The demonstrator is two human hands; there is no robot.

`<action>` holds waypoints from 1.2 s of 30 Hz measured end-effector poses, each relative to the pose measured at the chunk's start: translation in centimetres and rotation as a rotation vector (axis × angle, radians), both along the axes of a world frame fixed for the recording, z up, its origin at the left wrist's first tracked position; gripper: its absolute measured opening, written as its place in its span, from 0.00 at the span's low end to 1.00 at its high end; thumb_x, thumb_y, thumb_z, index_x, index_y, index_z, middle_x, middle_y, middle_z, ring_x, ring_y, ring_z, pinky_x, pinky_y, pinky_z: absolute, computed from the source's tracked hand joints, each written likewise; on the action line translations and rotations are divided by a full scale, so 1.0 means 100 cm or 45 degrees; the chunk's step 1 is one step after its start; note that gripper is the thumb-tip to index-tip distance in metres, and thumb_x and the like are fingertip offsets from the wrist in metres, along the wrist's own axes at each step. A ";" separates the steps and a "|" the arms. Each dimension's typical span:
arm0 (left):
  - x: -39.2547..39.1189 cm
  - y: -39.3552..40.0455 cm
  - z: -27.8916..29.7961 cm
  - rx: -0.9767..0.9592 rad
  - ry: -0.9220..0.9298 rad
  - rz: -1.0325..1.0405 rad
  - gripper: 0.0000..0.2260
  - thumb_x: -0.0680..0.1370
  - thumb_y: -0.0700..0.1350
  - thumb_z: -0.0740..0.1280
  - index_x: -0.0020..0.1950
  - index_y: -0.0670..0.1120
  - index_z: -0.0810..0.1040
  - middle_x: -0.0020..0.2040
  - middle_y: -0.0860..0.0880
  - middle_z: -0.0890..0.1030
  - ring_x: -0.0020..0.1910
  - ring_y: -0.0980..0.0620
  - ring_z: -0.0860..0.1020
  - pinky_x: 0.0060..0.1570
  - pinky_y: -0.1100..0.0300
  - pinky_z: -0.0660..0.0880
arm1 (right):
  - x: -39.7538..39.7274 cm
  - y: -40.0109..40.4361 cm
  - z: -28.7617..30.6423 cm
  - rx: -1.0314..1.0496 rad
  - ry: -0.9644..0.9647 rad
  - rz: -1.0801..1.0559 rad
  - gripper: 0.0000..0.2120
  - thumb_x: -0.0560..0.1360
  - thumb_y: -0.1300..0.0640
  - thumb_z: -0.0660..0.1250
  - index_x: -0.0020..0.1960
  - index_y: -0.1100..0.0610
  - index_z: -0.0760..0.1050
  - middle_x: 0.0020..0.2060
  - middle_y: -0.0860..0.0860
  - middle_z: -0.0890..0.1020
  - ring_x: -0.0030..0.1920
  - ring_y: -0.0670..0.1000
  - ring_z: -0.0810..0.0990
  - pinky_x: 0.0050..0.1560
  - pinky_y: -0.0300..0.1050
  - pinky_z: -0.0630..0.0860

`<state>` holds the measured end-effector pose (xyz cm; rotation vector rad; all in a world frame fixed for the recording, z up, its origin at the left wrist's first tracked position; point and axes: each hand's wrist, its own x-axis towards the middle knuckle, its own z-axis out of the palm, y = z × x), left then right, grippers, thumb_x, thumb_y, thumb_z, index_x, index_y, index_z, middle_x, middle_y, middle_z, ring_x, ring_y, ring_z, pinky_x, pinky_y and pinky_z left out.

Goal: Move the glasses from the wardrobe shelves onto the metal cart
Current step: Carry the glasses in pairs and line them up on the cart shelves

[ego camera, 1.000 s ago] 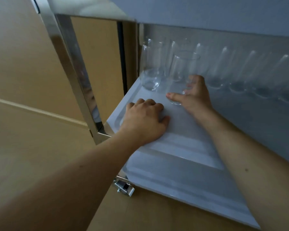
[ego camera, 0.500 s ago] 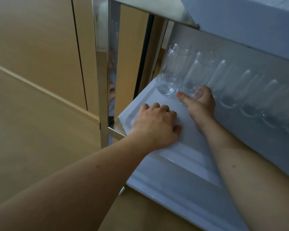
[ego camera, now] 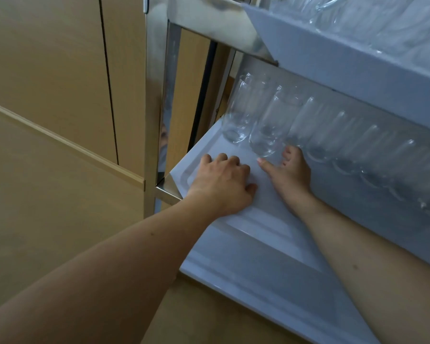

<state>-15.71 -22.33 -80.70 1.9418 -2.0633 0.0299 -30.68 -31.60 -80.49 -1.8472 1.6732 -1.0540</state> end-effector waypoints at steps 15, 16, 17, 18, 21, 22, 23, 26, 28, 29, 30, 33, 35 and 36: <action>0.001 0.001 -0.006 -0.021 0.024 -0.014 0.21 0.82 0.59 0.52 0.64 0.51 0.77 0.57 0.49 0.78 0.59 0.46 0.73 0.63 0.46 0.66 | 0.007 0.008 0.002 0.039 0.592 0.239 0.29 0.81 0.38 0.57 0.81 0.41 0.56 0.80 0.54 0.60 0.79 0.57 0.57 0.79 0.52 0.54; 0.001 0.001 -0.005 -0.026 0.020 -0.016 0.21 0.82 0.60 0.52 0.64 0.51 0.77 0.57 0.49 0.78 0.59 0.45 0.73 0.64 0.45 0.66 | 0.008 0.007 0.003 0.062 0.609 0.235 0.29 0.82 0.37 0.55 0.81 0.41 0.54 0.80 0.53 0.59 0.79 0.58 0.56 0.79 0.52 0.53; 0.001 0.001 -0.005 -0.030 0.019 -0.017 0.21 0.82 0.60 0.52 0.64 0.51 0.77 0.57 0.49 0.78 0.59 0.45 0.73 0.64 0.45 0.66 | 0.009 0.007 0.003 0.075 0.618 0.234 0.29 0.82 0.37 0.53 0.81 0.40 0.53 0.81 0.53 0.58 0.79 0.59 0.56 0.79 0.53 0.52; 0.001 0.000 -0.005 -0.029 0.021 -0.018 0.21 0.82 0.60 0.52 0.64 0.51 0.77 0.58 0.49 0.78 0.59 0.45 0.73 0.64 0.45 0.66 | 0.009 0.008 0.004 0.084 0.618 0.233 0.29 0.82 0.37 0.53 0.81 0.40 0.53 0.81 0.53 0.58 0.79 0.59 0.55 0.79 0.53 0.52; 0.001 0.000 -0.004 -0.026 0.023 -0.019 0.22 0.81 0.60 0.52 0.65 0.51 0.77 0.59 0.49 0.78 0.60 0.46 0.73 0.64 0.45 0.66 | 0.007 0.011 0.004 0.088 0.573 0.235 0.30 0.82 0.37 0.55 0.81 0.42 0.54 0.81 0.52 0.58 0.80 0.57 0.55 0.79 0.51 0.52; 0.001 0.000 -0.004 -0.027 0.023 -0.020 0.22 0.81 0.60 0.53 0.64 0.52 0.78 0.59 0.49 0.78 0.60 0.46 0.73 0.63 0.45 0.66 | 0.006 0.013 0.005 0.084 0.547 0.234 0.31 0.82 0.38 0.56 0.81 0.44 0.55 0.81 0.52 0.59 0.80 0.56 0.56 0.79 0.52 0.53; 0.001 -0.001 -0.003 -0.028 0.021 -0.021 0.21 0.81 0.60 0.53 0.63 0.52 0.78 0.59 0.49 0.79 0.60 0.46 0.73 0.63 0.45 0.67 | 0.004 0.015 0.005 0.073 0.525 0.239 0.31 0.81 0.38 0.58 0.81 0.46 0.56 0.80 0.52 0.60 0.80 0.55 0.56 0.79 0.52 0.53; 0.002 -0.001 0.001 -0.025 0.048 -0.021 0.21 0.81 0.61 0.55 0.62 0.52 0.79 0.59 0.49 0.79 0.62 0.45 0.73 0.62 0.46 0.67 | -0.007 0.028 0.005 0.032 0.563 0.255 0.33 0.81 0.40 0.62 0.81 0.51 0.59 0.78 0.54 0.64 0.79 0.54 0.60 0.78 0.51 0.56; 0.002 0.000 0.003 -0.062 0.085 -0.012 0.20 0.81 0.61 0.57 0.63 0.50 0.79 0.60 0.49 0.80 0.63 0.45 0.74 0.64 0.48 0.67 | -0.020 0.038 0.004 0.057 0.594 0.234 0.34 0.80 0.39 0.63 0.80 0.51 0.60 0.78 0.54 0.65 0.78 0.55 0.61 0.77 0.51 0.57; 0.002 0.002 0.004 -0.096 0.093 -0.006 0.20 0.81 0.60 0.58 0.64 0.49 0.79 0.60 0.48 0.80 0.63 0.45 0.74 0.64 0.48 0.67 | -0.028 0.044 0.003 0.086 0.596 0.210 0.34 0.79 0.38 0.63 0.80 0.51 0.60 0.78 0.54 0.65 0.78 0.55 0.61 0.78 0.51 0.57; 0.002 0.005 0.005 -0.122 0.097 0.000 0.20 0.81 0.59 0.58 0.64 0.49 0.79 0.61 0.48 0.80 0.63 0.44 0.74 0.64 0.49 0.67 | -0.035 0.050 0.003 0.112 0.595 0.191 0.35 0.79 0.37 0.62 0.80 0.50 0.60 0.79 0.53 0.64 0.78 0.55 0.61 0.78 0.51 0.57; 0.002 0.013 0.012 -0.089 0.141 -0.007 0.19 0.83 0.56 0.59 0.70 0.50 0.76 0.64 0.48 0.80 0.66 0.43 0.73 0.66 0.48 0.67 | -0.055 0.071 0.006 0.170 0.599 0.165 0.36 0.78 0.36 0.62 0.81 0.49 0.59 0.79 0.51 0.63 0.79 0.53 0.59 0.79 0.49 0.56; 0.003 0.016 0.019 -0.060 0.165 0.017 0.20 0.83 0.56 0.59 0.72 0.50 0.74 0.66 0.47 0.79 0.68 0.43 0.72 0.66 0.49 0.67 | -0.068 0.083 0.010 0.205 0.631 0.156 0.35 0.78 0.36 0.63 0.81 0.49 0.59 0.80 0.52 0.61 0.79 0.53 0.57 0.78 0.46 0.54; 0.001 0.017 0.023 -0.042 0.149 0.024 0.21 0.83 0.56 0.59 0.73 0.49 0.73 0.67 0.47 0.79 0.68 0.43 0.72 0.66 0.49 0.67 | -0.075 0.089 0.011 0.208 0.644 0.149 0.35 0.79 0.37 0.63 0.80 0.49 0.59 0.80 0.53 0.61 0.79 0.54 0.57 0.78 0.45 0.53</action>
